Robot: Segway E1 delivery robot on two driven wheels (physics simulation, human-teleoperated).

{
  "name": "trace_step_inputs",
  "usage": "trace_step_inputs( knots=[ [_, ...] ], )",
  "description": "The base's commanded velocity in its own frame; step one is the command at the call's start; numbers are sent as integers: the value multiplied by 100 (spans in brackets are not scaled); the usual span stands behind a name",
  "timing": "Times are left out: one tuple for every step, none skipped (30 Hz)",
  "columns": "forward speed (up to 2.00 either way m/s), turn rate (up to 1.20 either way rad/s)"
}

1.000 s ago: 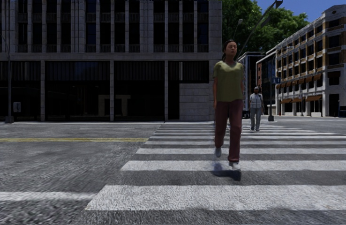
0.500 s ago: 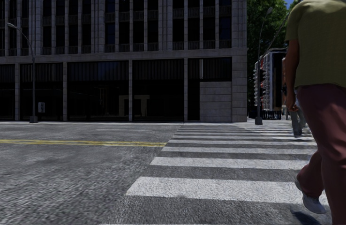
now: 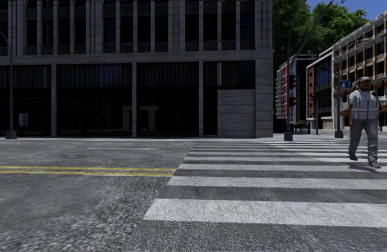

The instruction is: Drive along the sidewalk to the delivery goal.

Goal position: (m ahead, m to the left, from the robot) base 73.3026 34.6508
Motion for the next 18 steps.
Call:
trace_step_inputs(
  knots=[
    [200,-49],
    [200,-49],
    [200,-49],
    [200,-49],
    [200,-49],
    [200,-49],
    [200,-49],
    [200,-48],
    [200,-45],
    [200,-36],
    [200,0],
    [200,0],
    [200,0],
    [200,0],
    [200,0],
    [200,0],
    [200,0],
    [200,0]
  ],
)
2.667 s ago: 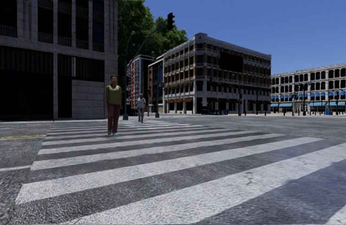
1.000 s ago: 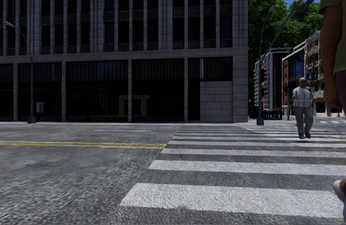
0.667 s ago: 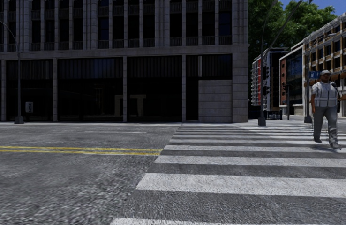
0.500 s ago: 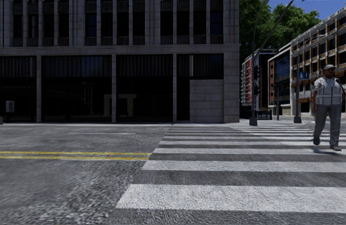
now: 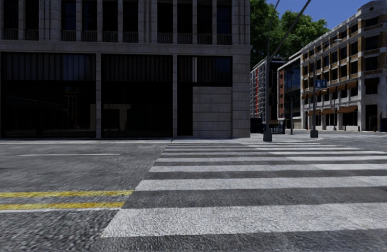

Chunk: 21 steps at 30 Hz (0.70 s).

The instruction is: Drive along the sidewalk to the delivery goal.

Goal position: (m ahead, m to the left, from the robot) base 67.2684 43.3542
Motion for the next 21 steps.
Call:
trace_step_inputs(
  knots=[
    [200,0],
    [200,0],
    [200,0],
    [200,0],
    [200,0],
    [200,0],
    [200,0],
    [200,0],
    [200,0],
    [200,0],
    [200,0],
    [200,0],
    [200,0],
    [200,0],
    [200,0],
    [200,0],
    [200,0],
    [200,0],
    [200,0],
    [200,0],
    [200,0]
  ],
)
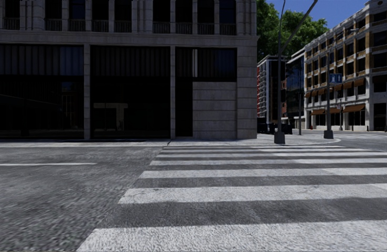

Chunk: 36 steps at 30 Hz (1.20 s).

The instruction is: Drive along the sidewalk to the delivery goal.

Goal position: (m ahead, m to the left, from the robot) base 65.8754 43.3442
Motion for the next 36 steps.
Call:
trace_step_inputs(
  knots=[
    [200,0],
    [200,0],
    [200,0],
    [200,0],
    [200,0],
    [200,0],
    [200,0],
    [200,0],
    [200,0],
    [200,0],
    [200,0],
    [200,0],
    [200,0],
    [200,0],
    [200,0],
    [200,0],
    [200,0],
    [200,0],
    [200,0],
    [200,0],
    [200,2],
    [200,9],
    [200,9],
    [200,17],
    [200,20],
    [200,21],
    [200,24],
    [200,24],
    [200,24],
    [200,24],
    [200,24],
    [200,24],
    [200,24],
    [200,24],
    [200,23],
    [200,0]
  ],
)
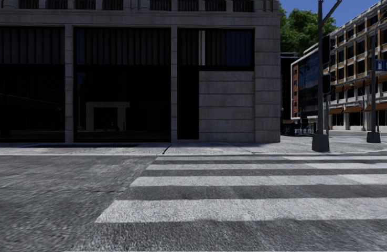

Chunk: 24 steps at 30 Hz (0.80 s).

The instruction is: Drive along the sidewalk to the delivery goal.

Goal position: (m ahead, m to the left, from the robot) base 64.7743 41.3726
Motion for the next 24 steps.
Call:
trace_step_inputs(
  knots=[
    [200,0],
    [200,0],
    [200,0],
    [200,0],
    [200,0],
    [200,0],
    [200,0],
    [200,0],
    [200,0],
    [200,0],
    [200,4],
    [200,4],
    [200,12],
    [200,16],
    [200,17],
    [200,18],
    [200,18],
    [200,18],
    [200,23],
    [200,28],
    [200,29],
    [200,29],
    [200,27],
    [200,12]
  ],
)
